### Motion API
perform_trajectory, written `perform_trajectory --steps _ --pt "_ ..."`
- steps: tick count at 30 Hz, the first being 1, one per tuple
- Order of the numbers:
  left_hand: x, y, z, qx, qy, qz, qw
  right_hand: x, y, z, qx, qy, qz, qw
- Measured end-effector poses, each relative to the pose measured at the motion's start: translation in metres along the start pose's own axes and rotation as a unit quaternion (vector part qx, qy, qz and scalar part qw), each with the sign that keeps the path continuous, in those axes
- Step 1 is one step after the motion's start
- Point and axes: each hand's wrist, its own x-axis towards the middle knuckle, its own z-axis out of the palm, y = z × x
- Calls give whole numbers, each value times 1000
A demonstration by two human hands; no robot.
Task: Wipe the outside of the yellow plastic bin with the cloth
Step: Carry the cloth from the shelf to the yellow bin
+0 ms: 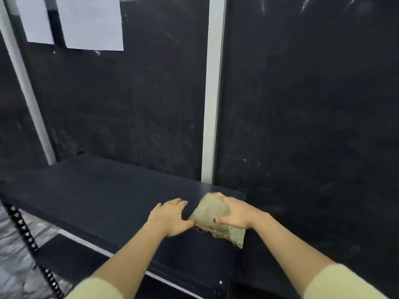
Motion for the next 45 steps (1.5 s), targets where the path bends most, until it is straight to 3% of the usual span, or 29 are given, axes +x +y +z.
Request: perform_trajectory --steps 6,13,20,28,35,45 --pt "6 -11 44 -40 15 -16 999 27 13 34 -3 22 27 999" --pt "13 -12 79 -72 81 -19 994 50 29 60 25 117 22 993" --pt "17 -13 84 -62 89 -17 994 64 32 75 3 147 53 988" --pt "16 -13 84 -67 99 -17 993 60 34 77 4 149 22 989" --pt "17 -12 83 -72 102 -20 992 52 33 80 61 232 -28 970" --pt "19 -12 83 -75 110 -18 991 43 23 75 -35 235 -20 971"
